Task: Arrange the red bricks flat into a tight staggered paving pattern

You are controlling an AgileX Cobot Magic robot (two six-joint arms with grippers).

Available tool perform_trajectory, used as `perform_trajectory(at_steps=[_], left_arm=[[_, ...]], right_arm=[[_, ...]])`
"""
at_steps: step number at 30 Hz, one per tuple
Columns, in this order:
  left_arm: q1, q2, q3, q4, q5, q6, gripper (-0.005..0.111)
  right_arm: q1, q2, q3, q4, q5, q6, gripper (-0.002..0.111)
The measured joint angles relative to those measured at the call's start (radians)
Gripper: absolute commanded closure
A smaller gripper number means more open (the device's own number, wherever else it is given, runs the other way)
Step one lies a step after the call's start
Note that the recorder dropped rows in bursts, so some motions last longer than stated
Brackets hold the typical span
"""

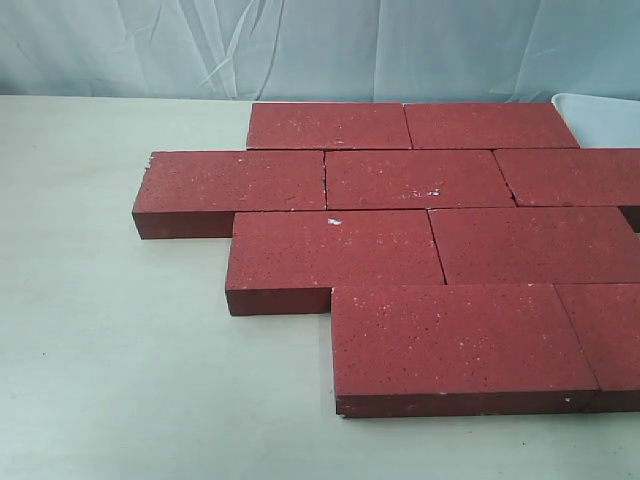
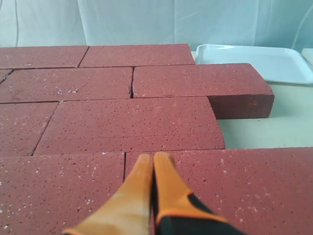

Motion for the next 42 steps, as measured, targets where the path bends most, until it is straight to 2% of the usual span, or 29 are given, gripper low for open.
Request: perform_trajectory(at_steps=[12,17,21,28,35,42], left_arm=[[0.0,-0.011,0.0,0.009,0.005,0.0,0.107],[0.0,-0.092,0.02,0.094,0.018,-0.075,0.107],[0.023,-0.178,0.066,0.168,0.019,-0.2,0.107],[0.042,-0.292,0.16,0.187,0.019,-0.218,0.107],[0.042,-0.436,0.327,0.187,0.016,-0.22,0.107],[0.042,-0.447,0.441,0.16,0.014,-0.221,0.107]], right_arm=[[0.0,0.0,0.0,0.002,0.0,0.0,0.109],[0.0,0.0,0.0,0.002,0.0,0.0,0.109],[0.0,0.0,0.0,0.004,0.0,0.0,0.109],[0.0,0.0,0.0,0.004,0.0,0.0,0.109],[0.0,0.0,0.0,0.004,0.0,0.0,0.109],[0.0,0.0,0.004,0.004,0.0,0.0,0.109]])
